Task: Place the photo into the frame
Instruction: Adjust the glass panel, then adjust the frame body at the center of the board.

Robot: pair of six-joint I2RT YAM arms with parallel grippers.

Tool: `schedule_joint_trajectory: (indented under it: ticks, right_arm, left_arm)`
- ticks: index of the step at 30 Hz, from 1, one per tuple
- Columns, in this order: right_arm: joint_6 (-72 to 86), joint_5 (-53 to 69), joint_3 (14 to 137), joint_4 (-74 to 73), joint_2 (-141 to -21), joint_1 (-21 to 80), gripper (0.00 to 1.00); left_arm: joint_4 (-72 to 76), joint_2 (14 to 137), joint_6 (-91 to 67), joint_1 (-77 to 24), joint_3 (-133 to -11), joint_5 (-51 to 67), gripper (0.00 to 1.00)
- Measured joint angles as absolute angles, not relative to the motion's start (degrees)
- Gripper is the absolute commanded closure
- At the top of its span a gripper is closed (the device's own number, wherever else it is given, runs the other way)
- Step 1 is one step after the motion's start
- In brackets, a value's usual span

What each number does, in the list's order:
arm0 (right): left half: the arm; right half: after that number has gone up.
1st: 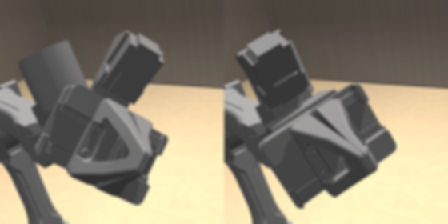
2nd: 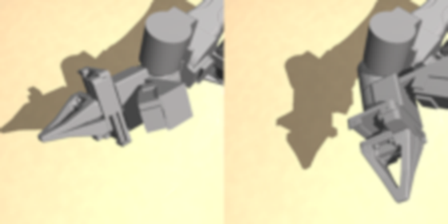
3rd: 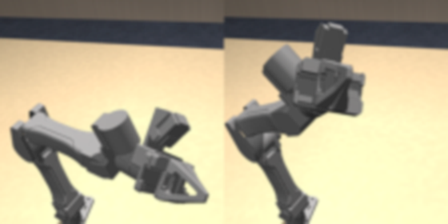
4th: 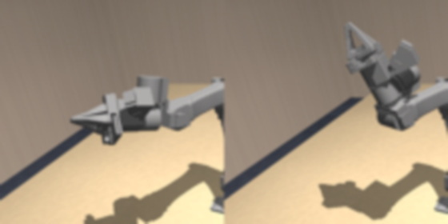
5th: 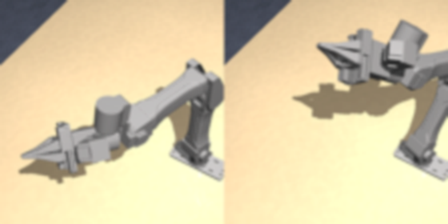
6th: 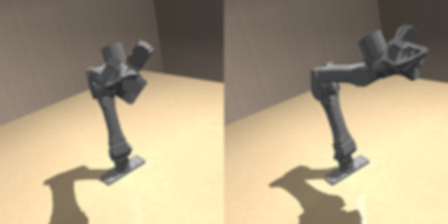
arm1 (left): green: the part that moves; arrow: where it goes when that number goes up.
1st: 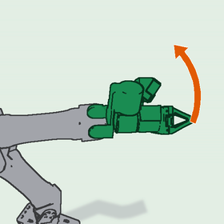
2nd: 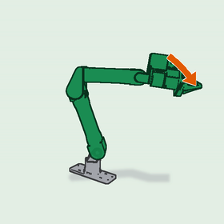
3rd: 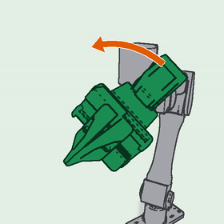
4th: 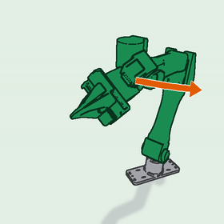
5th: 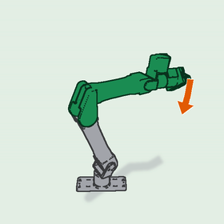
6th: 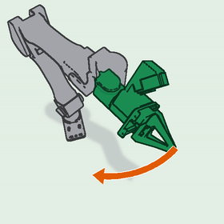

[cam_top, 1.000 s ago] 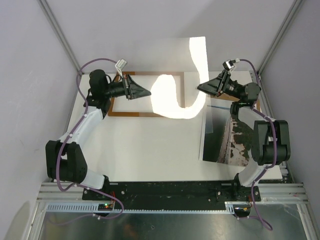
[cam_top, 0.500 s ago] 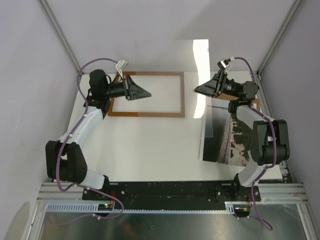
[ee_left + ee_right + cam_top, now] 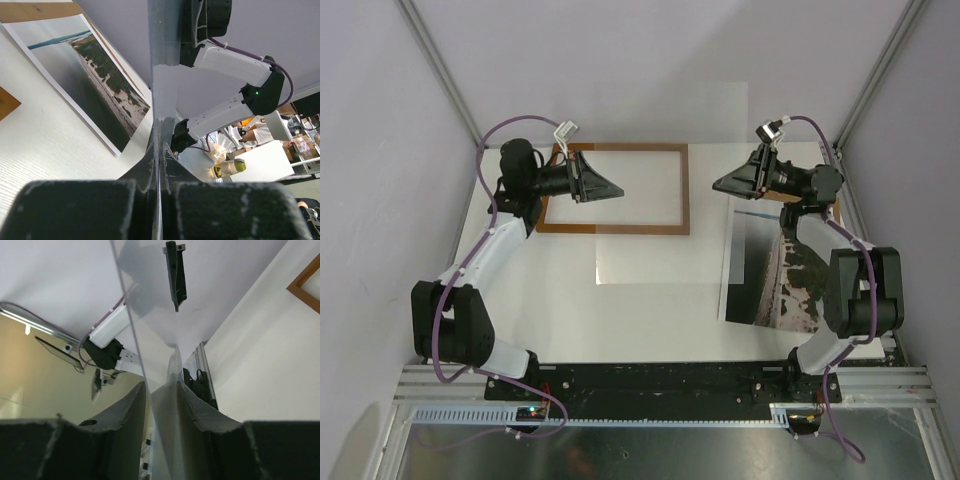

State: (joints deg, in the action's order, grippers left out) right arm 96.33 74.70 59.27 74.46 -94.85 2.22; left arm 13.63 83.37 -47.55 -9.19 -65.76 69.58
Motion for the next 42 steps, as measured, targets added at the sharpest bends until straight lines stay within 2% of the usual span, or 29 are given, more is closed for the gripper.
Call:
schedule_joint_trajectory:
  ticks: [7,10,12,16,17,20,25,32,37,42]
  right_arm:
    - [85.30,75.37,58.02,68.64,-88.09,2.02,0.83]
    - [76.69,75.29,57.98,59.68,-84.29,2.02,0.96]
    - [71.05,74.87,57.98,53.32,-82.26,2.02,0.99]
    - [60.66,73.52,58.00,40.99,-79.24,1.72,1.00]
    - [59.09,73.32,57.98,39.07,-78.94,1.61,1.00]
    - [54.61,72.14,57.98,33.10,-78.13,1.17,1.00]
    - [50.54,70.26,57.98,26.30,-76.97,-1.45,1.00]
    - [45.25,65.14,58.28,17.12,-74.56,-6.00,1.00]
    - [39.46,57.98,62.39,5.10,-73.36,-6.37,1.00]
    - [37.19,50.92,64.99,-1.89,-70.76,-5.45,1.00]
  left_arm:
    - [12.93,83.37,-47.42,-9.39,-65.76,69.73,1.00]
    - [12.88,83.37,-47.42,-9.54,-65.76,69.78,0.97]
    - [12.88,83.37,-47.42,-9.63,-65.78,69.87,0.84]
    - [12.71,83.35,-47.09,-9.65,-65.80,69.60,0.38]
    - [12.75,83.35,-46.65,-9.63,-65.80,69.56,0.29]
    - [12.43,83.33,-46.52,-9.61,-65.80,67.94,0.19]
    - [8.25,81.62,-46.92,-7.88,-65.56,59.13,0.16]
    - [-1.43,74.32,-53.45,-0.32,-59.72,35.18,0.25]
    - [-9.34,74.32,-61.08,-1.15,-55.09,16.91,0.26]
    - [-16.49,78.83,-67.22,-4.73,-56.36,1.83,0.26]
